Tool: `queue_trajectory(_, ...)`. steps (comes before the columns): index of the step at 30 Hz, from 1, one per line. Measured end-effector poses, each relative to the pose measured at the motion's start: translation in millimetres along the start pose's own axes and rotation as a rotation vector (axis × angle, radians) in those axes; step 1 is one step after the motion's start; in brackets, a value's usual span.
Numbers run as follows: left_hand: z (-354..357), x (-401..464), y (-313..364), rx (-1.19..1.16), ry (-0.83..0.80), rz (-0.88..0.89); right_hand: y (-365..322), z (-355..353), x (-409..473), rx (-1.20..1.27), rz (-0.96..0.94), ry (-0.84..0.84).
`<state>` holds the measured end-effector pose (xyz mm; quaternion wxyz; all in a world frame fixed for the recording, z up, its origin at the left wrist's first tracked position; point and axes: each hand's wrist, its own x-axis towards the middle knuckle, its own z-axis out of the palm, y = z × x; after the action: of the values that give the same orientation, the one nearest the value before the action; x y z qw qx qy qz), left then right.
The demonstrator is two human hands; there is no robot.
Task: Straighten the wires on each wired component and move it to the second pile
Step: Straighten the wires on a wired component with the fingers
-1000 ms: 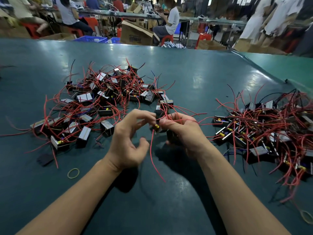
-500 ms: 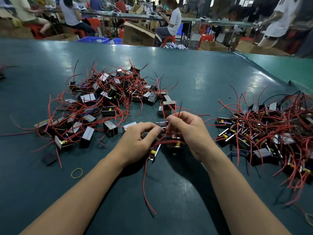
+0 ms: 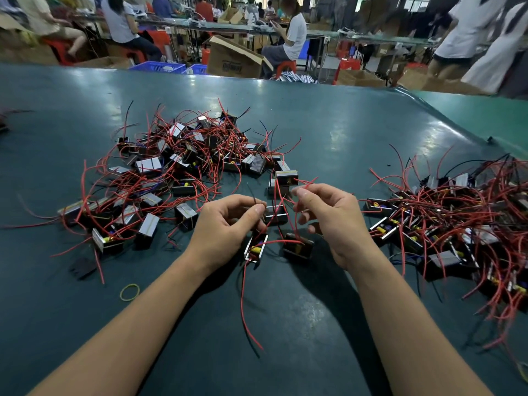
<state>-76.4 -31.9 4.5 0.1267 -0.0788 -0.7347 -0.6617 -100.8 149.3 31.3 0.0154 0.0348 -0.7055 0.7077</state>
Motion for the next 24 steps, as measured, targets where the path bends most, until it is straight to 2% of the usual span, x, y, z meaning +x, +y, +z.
queue_trajectory(3, 1.6, -0.7, -0.5, 0.039, 0.066, 0.028, 2.0, -0.2, 1.6, -0.023, 0.008, 0.020)
queue_trajectory(6, 2.1, -1.0, 0.9, 0.083, 0.150, 0.104, 2.0, -1.2, 1.8, -0.057, -0.020, 0.125)
queue_trajectory(10, 2.9, -1.4, 2.0, 0.142, 0.149, 0.094, 4.3, -3.6, 1.1, -0.312, -0.117, 0.223)
queue_trajectory(14, 3.5, -1.2, 3.3, 0.172, 0.116, 0.050, 6.8, -2.3, -2.5, -0.644, -0.277, 0.279)
queue_trajectory(18, 3.9, -3.0, 4.8, 0.128, 0.134, 0.054, 2.0, -4.4, -5.5, -0.723, -0.474, 0.400)
queue_trajectory(19, 4.1, -2.8, 4.4, 0.127, 0.134, 0.061, 1.4, -4.8, -4.6, -0.695, -0.468, 0.398)
queue_trajectory(21, 4.2, -1.4, 2.5, 0.143, 0.131, 0.087, 2.7, -4.8, -1.9, -0.633, -0.331, 0.332)
queue_trajectory(24, 3.9, 0.8, -0.9, 0.174, 0.105, 0.086, 7.4, -1.7, -1.8, -0.775, -0.104, 0.166)
